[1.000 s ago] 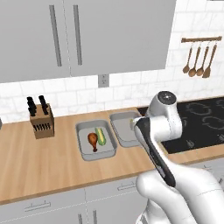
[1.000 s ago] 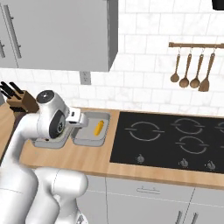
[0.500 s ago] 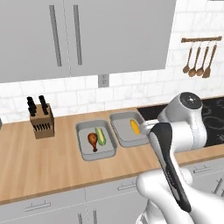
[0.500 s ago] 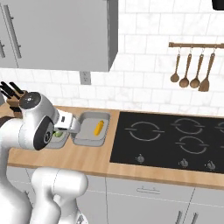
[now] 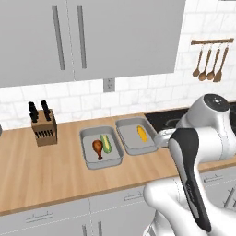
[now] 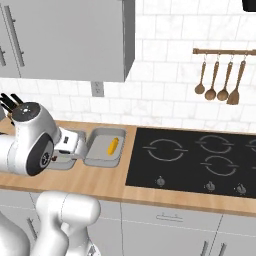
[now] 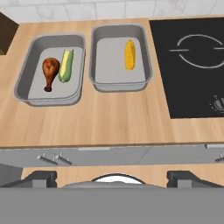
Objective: Place one corn and one chicken drumstick in each tupperware on the nearby counter, to pack two identical lunches.
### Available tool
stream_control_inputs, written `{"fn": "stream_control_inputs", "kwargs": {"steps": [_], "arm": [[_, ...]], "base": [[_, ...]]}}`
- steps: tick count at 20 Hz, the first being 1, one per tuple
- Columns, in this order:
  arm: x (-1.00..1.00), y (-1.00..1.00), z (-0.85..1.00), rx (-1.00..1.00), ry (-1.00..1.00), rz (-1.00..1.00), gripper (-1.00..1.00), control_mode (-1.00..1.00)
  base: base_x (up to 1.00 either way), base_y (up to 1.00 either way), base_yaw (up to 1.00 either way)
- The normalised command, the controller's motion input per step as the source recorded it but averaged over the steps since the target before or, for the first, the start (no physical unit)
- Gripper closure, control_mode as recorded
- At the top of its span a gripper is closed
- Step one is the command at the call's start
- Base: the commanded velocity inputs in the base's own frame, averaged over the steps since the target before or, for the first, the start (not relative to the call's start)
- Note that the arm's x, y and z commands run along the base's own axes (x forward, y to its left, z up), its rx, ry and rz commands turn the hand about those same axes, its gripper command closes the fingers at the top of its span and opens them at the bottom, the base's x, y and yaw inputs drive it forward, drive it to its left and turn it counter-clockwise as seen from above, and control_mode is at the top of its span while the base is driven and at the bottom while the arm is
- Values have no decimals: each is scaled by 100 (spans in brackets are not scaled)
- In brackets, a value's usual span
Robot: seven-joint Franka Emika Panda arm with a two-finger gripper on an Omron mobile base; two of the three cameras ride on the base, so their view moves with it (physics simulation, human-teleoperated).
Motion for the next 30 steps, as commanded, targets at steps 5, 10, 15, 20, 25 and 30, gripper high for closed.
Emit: {"fn": "stream_control_inputs", "kwargs": {"steps": [5, 10, 15, 20, 25, 30], "arm": [[0, 0, 0, 0, 0, 0, -100, -100], [-8, 1, 0, 0, 0, 0, -100, 100], [0, 0, 0, 0, 0, 0, -100, 100], [0, 0, 0, 0, 0, 0, -100, 100], [0, 0, 0, 0, 0, 0, -100, 100], [0, 0, 0, 0, 0, 0, -100, 100]], "base": [[0, 0, 0], [-13, 8, 1], [-81, 76, 36], [-80, 83, 60], [-27, 63, 85], [0, 50, 94]]}}
